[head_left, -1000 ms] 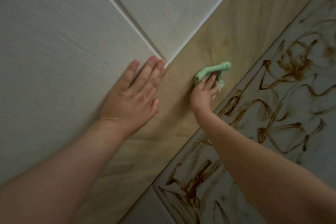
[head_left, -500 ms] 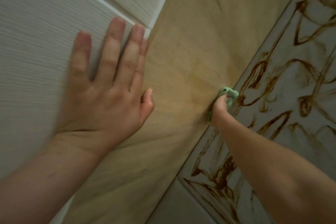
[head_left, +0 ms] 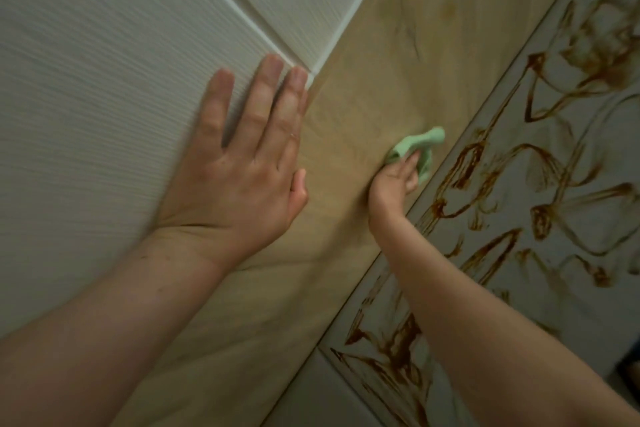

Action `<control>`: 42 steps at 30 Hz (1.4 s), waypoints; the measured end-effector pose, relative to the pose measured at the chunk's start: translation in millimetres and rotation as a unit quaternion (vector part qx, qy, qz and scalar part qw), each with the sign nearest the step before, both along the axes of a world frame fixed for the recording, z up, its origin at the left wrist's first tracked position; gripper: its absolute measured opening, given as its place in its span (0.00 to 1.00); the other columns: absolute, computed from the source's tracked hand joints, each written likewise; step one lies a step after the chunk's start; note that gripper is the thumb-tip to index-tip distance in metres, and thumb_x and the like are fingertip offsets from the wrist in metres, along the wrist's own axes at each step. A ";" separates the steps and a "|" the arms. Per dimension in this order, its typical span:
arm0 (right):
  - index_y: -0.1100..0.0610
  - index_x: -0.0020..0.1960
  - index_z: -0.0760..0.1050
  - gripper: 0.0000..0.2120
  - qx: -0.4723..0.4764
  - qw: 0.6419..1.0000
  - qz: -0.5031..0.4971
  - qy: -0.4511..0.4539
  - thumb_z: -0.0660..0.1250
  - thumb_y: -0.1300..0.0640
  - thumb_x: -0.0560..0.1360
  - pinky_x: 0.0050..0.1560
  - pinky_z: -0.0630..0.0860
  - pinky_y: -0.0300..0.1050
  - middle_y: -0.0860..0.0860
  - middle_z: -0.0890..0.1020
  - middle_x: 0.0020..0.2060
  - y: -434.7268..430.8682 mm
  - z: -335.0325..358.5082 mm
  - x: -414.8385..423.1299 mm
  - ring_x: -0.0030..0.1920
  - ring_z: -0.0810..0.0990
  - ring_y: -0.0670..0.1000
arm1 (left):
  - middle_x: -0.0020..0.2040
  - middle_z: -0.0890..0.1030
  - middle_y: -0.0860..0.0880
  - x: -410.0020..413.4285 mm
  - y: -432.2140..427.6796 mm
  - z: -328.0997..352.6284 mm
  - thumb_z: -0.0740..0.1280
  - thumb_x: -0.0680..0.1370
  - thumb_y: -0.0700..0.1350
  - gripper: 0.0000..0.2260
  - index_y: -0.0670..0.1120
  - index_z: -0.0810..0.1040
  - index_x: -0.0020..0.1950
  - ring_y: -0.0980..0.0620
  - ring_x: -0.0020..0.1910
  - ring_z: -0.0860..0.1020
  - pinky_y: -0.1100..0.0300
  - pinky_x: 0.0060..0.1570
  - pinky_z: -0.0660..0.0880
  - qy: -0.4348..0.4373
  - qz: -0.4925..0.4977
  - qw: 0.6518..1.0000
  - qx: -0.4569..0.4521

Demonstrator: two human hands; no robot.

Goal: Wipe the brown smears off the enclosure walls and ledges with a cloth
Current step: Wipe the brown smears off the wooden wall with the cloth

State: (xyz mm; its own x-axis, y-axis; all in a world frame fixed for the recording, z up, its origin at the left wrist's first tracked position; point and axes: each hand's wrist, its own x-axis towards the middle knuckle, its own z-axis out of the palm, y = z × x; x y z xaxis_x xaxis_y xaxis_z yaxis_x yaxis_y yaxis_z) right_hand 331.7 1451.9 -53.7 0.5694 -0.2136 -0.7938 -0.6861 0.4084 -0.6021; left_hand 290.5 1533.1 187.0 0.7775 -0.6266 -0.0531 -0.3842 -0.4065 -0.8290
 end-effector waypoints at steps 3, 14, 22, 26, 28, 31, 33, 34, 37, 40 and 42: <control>0.45 0.84 0.40 0.27 0.016 0.997 0.074 -0.030 0.40 0.45 0.86 0.81 0.51 0.64 0.50 0.44 0.84 18.3 22.4 -46.4 0.82 0.51 0.59 | 0.84 0.50 0.37 -0.9 0.7 -0.6 0.49 0.84 0.54 0.33 0.33 0.50 0.82 0.36 0.83 0.49 0.34 0.77 0.40 -0.005 0.001 1.000 -0.007; 0.42 0.84 0.45 0.26 0.019 0.999 -0.027 0.030 0.40 0.41 0.87 0.80 0.48 0.65 0.50 0.44 0.84 8.7 -41.9 -10.1 0.83 0.51 0.60 | 0.84 0.52 0.37 -0.3 1.2 -1.3 0.51 0.84 0.54 0.33 0.33 0.54 0.82 0.36 0.83 0.51 0.33 0.78 0.44 -0.009 -0.012 1.000 -0.005; 0.48 0.79 0.63 0.51 0.156 0.961 -0.051 0.225 0.48 0.18 0.66 0.75 0.66 0.64 0.49 0.69 0.76 69.7 -227.2 -53.1 0.74 0.70 0.59 | 0.84 0.52 0.37 -0.1 5.5 -3.9 0.50 0.85 0.54 0.33 0.33 0.52 0.82 0.34 0.82 0.51 0.32 0.77 0.46 -0.004 -0.011 1.000 -0.006; 0.48 0.68 0.71 0.41 0.274 0.928 -0.032 0.249 0.47 0.20 0.72 0.72 0.68 0.65 0.50 0.76 0.65 87.6 -114.0 -97.6 0.67 0.74 0.59 | 0.84 0.51 0.37 0.3 3.4 -3.6 0.51 0.84 0.54 0.33 0.33 0.52 0.82 0.35 0.83 0.50 0.32 0.77 0.44 -0.005 -0.001 1.000 -0.008; 0.46 0.73 0.70 0.45 0.317 0.915 -0.019 0.250 0.46 0.19 0.68 0.70 0.65 0.71 0.51 0.76 0.67 82.3 -88.3 -100.1 0.66 0.74 0.61 | 0.84 0.51 0.37 0.0 2.3 -3.4 0.51 0.84 0.54 0.33 0.33 0.52 0.82 0.35 0.83 0.50 0.32 0.78 0.45 -0.014 -0.003 1.000 0.001; 0.38 0.81 0.59 0.43 0.306 0.924 -0.011 0.227 0.45 0.21 0.70 0.72 0.57 0.77 0.52 0.70 0.76 54.1 -46.7 -69.5 0.74 0.68 0.63 | 0.84 0.52 0.37 1.0 1.3 -3.7 0.52 0.84 0.54 0.34 0.33 0.53 0.82 0.36 0.83 0.51 0.32 0.78 0.47 -0.023 -0.010 1.000 -0.003; 0.38 0.83 0.52 0.36 0.253 0.954 0.005 0.162 0.44 0.27 0.78 0.75 0.59 0.72 0.50 0.63 0.80 27.9 8.3 -40.2 0.77 0.65 0.61 | 0.83 0.54 0.37 1.4 1.1 -4.6 0.53 0.83 0.54 0.34 0.32 0.55 0.81 0.36 0.82 0.54 0.32 0.78 0.50 -0.036 -0.019 0.999 0.000; 0.39 0.83 0.49 0.33 0.210 0.971 0.012 0.111 0.44 0.30 0.81 0.77 0.59 0.69 0.50 0.58 0.82 17.9 31.6 -31.3 0.79 0.62 0.60 | 0.83 0.55 0.37 1.0 1.3 -4.4 0.54 0.83 0.54 0.34 0.32 0.56 0.81 0.36 0.82 0.55 0.33 0.78 0.52 -0.042 -0.023 0.999 0.003; 0.39 0.83 0.40 0.33 0.063 0.993 0.062 -0.081 0.40 0.30 0.81 0.80 0.47 0.67 0.48 0.42 0.84 -6.2 104.6 -23.1 0.83 0.45 0.58 | 0.83 0.56 0.37 0.4 -0.3 -2.1 0.54 0.82 0.55 0.35 0.33 0.56 0.81 0.36 0.82 0.56 0.34 0.78 0.51 -0.053 -0.028 0.998 0.012; 0.34 0.81 0.35 0.32 -0.016 0.959 0.119 -0.257 0.45 0.31 0.82 0.79 0.56 0.65 0.43 0.37 0.81 -15.5 149.0 -31.5 0.83 0.47 0.58 | 0.82 0.59 0.37 1.8 -1.1 -0.8 0.58 0.82 0.56 0.35 0.34 0.59 0.81 0.37 0.81 0.58 0.35 0.79 0.51 -0.043 -0.030 0.999 -0.015; 0.33 0.80 0.36 0.32 -0.038 0.958 0.116 -0.261 0.48 0.32 0.83 0.79 0.57 0.66 0.43 0.36 0.80 -31.2 158.2 -18.9 0.82 0.47 0.59 | 0.82 0.60 0.37 2.5 -0.7 -0.5 0.60 0.81 0.55 0.34 0.34 0.62 0.80 0.37 0.81 0.60 0.36 0.79 0.52 -0.039 -0.034 0.998 -0.025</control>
